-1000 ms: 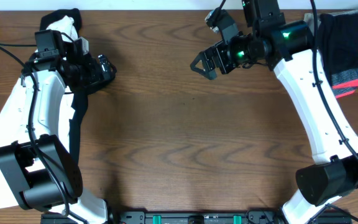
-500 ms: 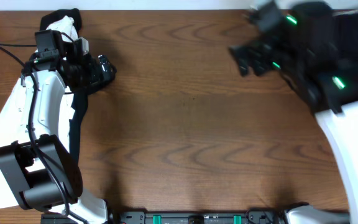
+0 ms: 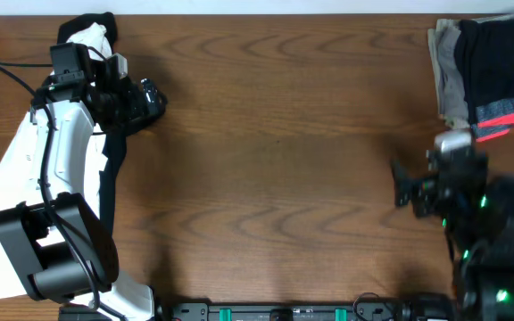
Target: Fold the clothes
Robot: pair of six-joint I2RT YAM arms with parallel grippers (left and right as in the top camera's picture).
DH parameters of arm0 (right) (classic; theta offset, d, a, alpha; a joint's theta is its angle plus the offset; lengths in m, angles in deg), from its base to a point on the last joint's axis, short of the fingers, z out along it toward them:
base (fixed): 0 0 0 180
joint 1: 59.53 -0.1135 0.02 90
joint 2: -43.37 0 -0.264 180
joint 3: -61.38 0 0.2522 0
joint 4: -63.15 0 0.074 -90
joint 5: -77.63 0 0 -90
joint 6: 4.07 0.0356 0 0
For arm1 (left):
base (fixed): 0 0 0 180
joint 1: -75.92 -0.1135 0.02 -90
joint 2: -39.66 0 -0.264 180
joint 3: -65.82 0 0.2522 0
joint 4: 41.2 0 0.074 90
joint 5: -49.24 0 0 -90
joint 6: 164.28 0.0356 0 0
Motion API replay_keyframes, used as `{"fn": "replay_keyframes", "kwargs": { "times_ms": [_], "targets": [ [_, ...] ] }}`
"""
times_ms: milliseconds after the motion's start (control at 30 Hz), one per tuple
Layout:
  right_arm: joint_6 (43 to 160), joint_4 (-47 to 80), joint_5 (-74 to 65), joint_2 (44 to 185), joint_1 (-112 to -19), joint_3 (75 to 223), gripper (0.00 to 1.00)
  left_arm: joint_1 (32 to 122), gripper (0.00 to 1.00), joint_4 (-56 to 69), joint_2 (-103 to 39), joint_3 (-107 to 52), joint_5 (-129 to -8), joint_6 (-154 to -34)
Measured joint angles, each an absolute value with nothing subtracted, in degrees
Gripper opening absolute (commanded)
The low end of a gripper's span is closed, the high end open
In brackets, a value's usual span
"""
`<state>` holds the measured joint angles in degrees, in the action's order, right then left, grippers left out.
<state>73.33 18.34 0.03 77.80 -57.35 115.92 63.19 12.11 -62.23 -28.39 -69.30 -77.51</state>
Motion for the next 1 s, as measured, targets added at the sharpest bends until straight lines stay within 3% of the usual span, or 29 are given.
{"fn": "replay_keyframes", "kwargs": {
  "times_ms": [400,1000],
  "targets": [
    [73.3,31.6,0.7,59.1,-55.7,90.7,0.99,63.2,0.98,12.1,-62.2,-28.4,-69.3,-77.5],
    [73.3,36.4,-0.9,46.7,-55.1,79.5,0.99,63.2,0.98,12.1,-62.2,-28.4,-69.3,-77.5]
  ]
}}
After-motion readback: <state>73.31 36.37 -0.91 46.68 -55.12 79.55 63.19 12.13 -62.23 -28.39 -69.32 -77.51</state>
